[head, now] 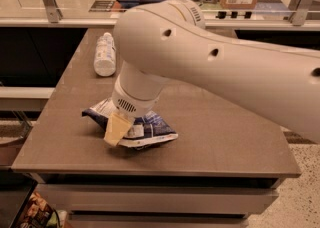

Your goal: Pick blue chip bag

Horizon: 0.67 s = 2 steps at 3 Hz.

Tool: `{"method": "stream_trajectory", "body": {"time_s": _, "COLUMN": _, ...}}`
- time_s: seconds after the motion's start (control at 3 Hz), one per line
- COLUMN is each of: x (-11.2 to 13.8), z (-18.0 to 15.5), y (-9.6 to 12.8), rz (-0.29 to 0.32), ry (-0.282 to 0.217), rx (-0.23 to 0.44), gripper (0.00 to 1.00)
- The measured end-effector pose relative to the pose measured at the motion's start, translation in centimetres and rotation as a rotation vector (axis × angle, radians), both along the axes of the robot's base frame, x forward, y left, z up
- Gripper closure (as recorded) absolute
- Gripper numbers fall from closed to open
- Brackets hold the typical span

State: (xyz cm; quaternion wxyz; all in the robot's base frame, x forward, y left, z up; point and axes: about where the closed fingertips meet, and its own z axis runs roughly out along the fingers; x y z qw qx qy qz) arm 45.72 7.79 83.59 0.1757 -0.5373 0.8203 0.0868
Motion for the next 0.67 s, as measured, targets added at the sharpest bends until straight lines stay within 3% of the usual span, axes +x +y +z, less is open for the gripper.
{"method": "stream_trajectory", "body": {"time_s": 0.67, "x": -0.15, "z": 0.22, "y": 0.07, "rz": 0.002, "ry": -0.006, "rx": -0.001, "gripper": 0.88}}
